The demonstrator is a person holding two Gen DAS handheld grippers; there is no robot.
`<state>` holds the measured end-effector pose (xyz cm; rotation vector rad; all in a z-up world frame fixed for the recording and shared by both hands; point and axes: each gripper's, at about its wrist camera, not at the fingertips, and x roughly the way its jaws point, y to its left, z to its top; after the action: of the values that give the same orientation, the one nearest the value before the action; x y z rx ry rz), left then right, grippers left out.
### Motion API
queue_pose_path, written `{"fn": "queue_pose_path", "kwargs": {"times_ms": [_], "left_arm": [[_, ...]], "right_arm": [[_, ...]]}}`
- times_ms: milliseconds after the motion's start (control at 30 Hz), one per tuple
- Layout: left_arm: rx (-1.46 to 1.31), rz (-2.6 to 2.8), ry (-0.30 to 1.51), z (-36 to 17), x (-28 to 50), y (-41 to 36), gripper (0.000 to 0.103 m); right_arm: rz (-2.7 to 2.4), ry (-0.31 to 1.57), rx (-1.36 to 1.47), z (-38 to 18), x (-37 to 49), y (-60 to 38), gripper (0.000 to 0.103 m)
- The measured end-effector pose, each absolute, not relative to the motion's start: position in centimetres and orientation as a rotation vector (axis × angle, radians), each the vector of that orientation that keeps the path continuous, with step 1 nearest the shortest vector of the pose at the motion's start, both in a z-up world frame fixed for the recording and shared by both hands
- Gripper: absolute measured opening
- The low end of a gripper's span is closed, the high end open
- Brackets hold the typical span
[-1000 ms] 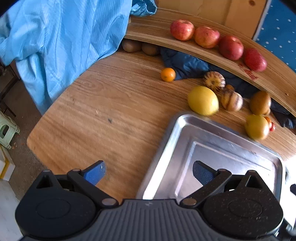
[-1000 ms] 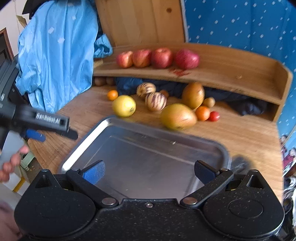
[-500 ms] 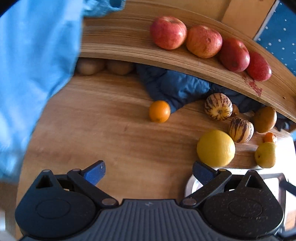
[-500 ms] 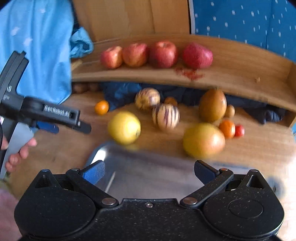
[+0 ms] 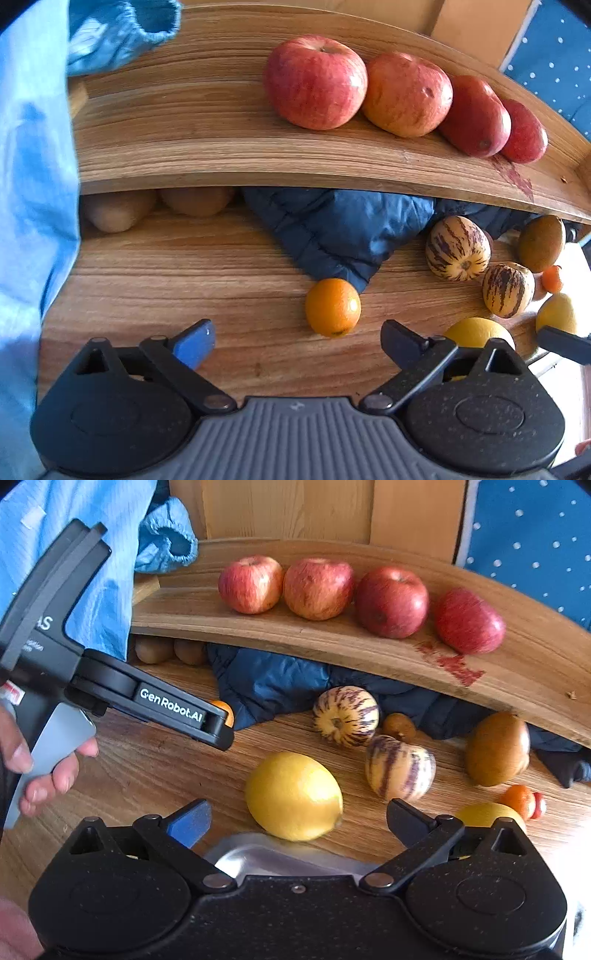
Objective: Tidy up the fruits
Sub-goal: 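Reach the left tool to the orange while the right tool reaches the lemon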
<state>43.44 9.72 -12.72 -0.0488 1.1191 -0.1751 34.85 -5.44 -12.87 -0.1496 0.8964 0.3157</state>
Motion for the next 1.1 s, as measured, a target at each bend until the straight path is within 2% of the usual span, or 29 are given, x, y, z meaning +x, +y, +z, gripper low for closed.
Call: {"fn": "queue_pose_path", "kwargs": {"times_ms": [267, 333, 467, 533, 567, 633, 800, 900, 1100], "left_arm": [[0.023, -0.195, 1.079, -13.8, 44.6, 8.2, 0.087], [0.034, -0.210, 1.064, -13.9, 44.8, 7.8, 0.079], [0.032, -0.236, 1.045, -13.9, 44.5, 7.2, 0.069], [0.024, -0.256, 1.037, -13.8, 44.2, 7.0, 0.059], [0.023, -0.264, 1.034, -13.7, 44.0, 7.0, 0.059], [0.022, -0.278, 1.031, -13.8, 44.0, 6.5, 0.050], [0.018, -0.260, 1.028, -13.6, 42.7, 5.6, 0.037], [0.018, -0.255, 1.032, -13.5, 42.7, 5.8, 0.035], [0.001, -0.269, 1.041, -13.3, 42.2, 5.7, 0.035]], "right_arm": [[0.279, 0.917, -0.150, -14.0, 36.4, -4.5, 0.094], [0.281, 0.925, -0.151, -14.3, 36.5, -4.3, 0.090], [0.275, 0.930, -0.154, -14.5, 36.8, -4.0, 0.081], [0.270, 0.927, -0.155, -14.5, 36.8, -3.9, 0.079], [0.263, 0.925, -0.156, -14.6, 36.7, -3.9, 0.077], [0.254, 0.929, -0.152, -14.7, 36.8, -3.9, 0.075], [0.249, 0.932, -0.153, -15.0, 36.8, -3.9, 0.072], [0.260, 0.923, -0.158, -15.1, 36.6, -3.7, 0.065], [0.244, 0.890, -0.146, -14.8, 36.2, -4.0, 0.064]]}}
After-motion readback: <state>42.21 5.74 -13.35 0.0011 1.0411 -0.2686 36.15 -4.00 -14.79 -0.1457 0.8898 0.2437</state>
